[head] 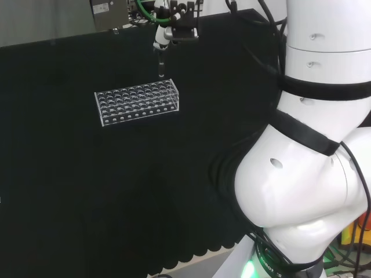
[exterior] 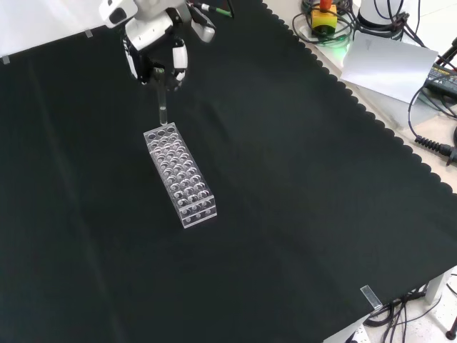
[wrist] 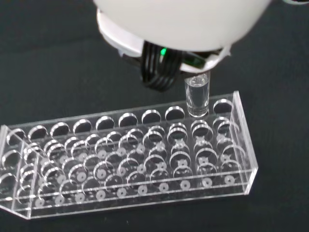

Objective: Shake the test tube.

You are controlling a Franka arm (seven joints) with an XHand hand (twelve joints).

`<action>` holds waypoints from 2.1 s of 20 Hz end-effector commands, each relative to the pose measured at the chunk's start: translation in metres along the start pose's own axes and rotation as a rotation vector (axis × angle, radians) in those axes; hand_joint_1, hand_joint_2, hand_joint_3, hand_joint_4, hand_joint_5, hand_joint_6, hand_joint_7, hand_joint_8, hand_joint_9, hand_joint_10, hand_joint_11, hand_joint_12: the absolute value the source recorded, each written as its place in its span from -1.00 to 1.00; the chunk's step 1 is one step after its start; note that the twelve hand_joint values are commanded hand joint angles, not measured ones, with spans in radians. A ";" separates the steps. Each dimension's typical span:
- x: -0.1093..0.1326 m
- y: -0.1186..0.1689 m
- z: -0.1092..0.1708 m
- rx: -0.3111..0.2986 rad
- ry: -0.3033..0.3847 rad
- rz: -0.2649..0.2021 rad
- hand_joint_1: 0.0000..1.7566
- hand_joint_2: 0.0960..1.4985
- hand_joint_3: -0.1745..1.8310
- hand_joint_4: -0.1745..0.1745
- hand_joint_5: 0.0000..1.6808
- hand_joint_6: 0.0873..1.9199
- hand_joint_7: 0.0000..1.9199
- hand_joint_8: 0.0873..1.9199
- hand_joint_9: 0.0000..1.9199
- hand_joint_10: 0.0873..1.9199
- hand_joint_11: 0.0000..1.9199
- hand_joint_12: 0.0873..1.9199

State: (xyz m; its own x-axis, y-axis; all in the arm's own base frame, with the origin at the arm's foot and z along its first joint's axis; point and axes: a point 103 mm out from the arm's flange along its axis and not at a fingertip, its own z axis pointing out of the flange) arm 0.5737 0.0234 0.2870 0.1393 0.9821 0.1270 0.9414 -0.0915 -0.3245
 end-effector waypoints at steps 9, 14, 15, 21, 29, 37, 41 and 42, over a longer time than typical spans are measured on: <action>0.035 -0.029 -0.045 -0.045 0.046 -0.060 0.52 -0.39 0.02 -1.00 0.60 -0.45 0.45 -0.44 0.64 -0.35 0.20 0.01; 0.087 -0.035 -0.047 -0.037 0.057 -0.159 0.52 -0.39 0.02 -1.00 0.60 -0.45 0.45 -0.44 0.64 -0.35 0.19 0.01; 0.098 -0.036 -0.048 -0.034 0.062 -0.176 0.52 -0.39 0.02 -1.00 0.60 -0.45 0.45 -0.44 0.64 -0.35 0.19 0.01; 0.148 -0.048 -0.052 -0.033 0.116 -0.261 0.52 -0.39 0.02 -1.00 0.60 -0.45 0.45 -0.44 0.64 -0.35 0.19 0.01; 0.097 -0.054 -0.062 -0.068 0.104 -0.166 0.52 -0.40 0.02 -1.00 0.60 -0.45 0.45 -0.44 0.64 -0.35 0.19 0.01; -0.049 -0.066 -0.067 -0.091 0.050 0.131 0.52 -0.40 0.02 -1.00 0.60 -0.45 0.45 -0.44 0.64 -0.35 0.19 0.00; -0.107 -0.080 -0.071 -0.102 0.029 0.253 0.52 -0.40 0.02 -1.00 0.59 -0.45 0.45 -0.44 0.64 -0.35 0.19 0.00; -0.119 -0.083 -0.073 -0.106 0.021 0.278 0.52 -0.40 0.02 -1.00 0.59 -0.45 0.45 -0.44 0.64 -0.35 0.19 0.00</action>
State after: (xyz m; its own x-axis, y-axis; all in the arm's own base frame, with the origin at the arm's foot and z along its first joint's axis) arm 0.5298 -0.0144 0.3645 0.2435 0.9572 0.1566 0.9449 -0.1977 -0.2609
